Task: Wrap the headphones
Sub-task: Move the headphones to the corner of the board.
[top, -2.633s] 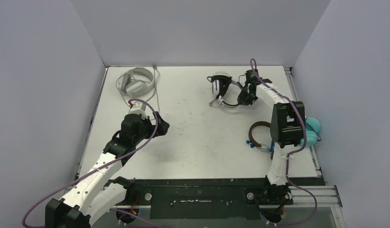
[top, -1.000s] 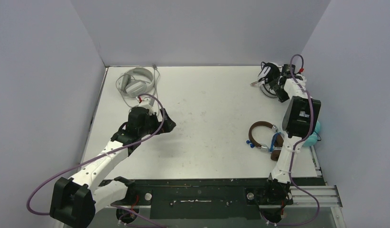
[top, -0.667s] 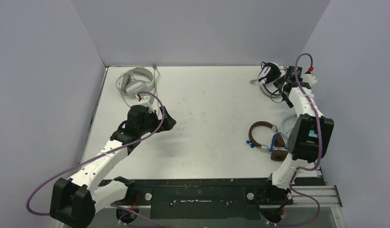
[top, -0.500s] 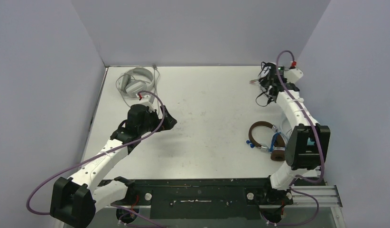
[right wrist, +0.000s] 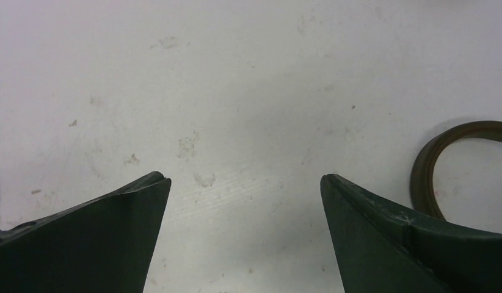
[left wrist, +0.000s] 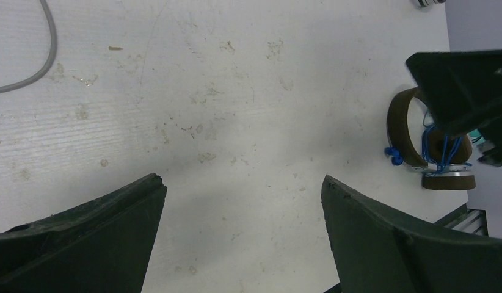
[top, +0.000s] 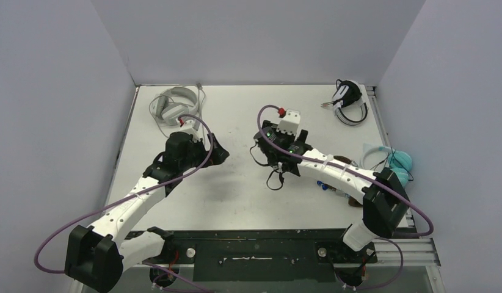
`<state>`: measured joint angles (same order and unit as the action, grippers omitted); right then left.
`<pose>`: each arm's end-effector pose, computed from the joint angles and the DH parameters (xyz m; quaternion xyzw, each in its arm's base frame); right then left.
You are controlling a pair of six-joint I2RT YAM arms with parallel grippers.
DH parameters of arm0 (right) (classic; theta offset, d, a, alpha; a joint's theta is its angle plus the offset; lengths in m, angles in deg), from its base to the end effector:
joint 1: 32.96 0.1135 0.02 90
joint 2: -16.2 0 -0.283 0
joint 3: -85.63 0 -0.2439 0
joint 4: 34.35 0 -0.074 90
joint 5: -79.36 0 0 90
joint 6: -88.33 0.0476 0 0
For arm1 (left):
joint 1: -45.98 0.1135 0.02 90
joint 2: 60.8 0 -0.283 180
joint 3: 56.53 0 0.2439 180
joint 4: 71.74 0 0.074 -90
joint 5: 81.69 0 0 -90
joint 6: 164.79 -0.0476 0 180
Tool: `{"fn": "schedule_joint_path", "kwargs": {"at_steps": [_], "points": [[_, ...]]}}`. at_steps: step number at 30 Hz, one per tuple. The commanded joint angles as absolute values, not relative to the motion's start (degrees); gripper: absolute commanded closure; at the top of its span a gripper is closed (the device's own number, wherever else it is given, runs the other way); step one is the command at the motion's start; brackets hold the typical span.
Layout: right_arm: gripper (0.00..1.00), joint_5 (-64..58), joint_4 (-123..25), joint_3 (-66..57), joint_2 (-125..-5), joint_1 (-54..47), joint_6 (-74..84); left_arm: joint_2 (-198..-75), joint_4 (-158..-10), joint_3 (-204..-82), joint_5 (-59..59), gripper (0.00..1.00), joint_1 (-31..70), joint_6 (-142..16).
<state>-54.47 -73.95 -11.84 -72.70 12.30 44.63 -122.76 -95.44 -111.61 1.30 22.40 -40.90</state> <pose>0.2573 0.2128 0.2915 0.1477 0.8588 0.0079 0.4905 0.2117 -0.0987 0.2724 -0.0477 0.8661 -0.2844 0.4082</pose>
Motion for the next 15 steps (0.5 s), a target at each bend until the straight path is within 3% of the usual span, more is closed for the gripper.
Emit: {"fn": "schedule_joint_path", "kwargs": {"at_steps": [1,11,15], "points": [[0.0,-61.67,-74.48,-12.98,-75.39,17.14,50.47,-122.89,-94.51,-114.67,2.48,0.03,22.08,-40.31],[0.0,-58.05,-77.3,-19.66,-71.33,17.35,50.45,-123.91,-92.96,-113.14,2.55,0.03,20.59,-39.45],[0.0,-53.62,-81.24,-25.45,-64.77,9.13,51.13,-125.42,-91.72,-113.01,2.74,0.03,19.14,-39.15]]}}
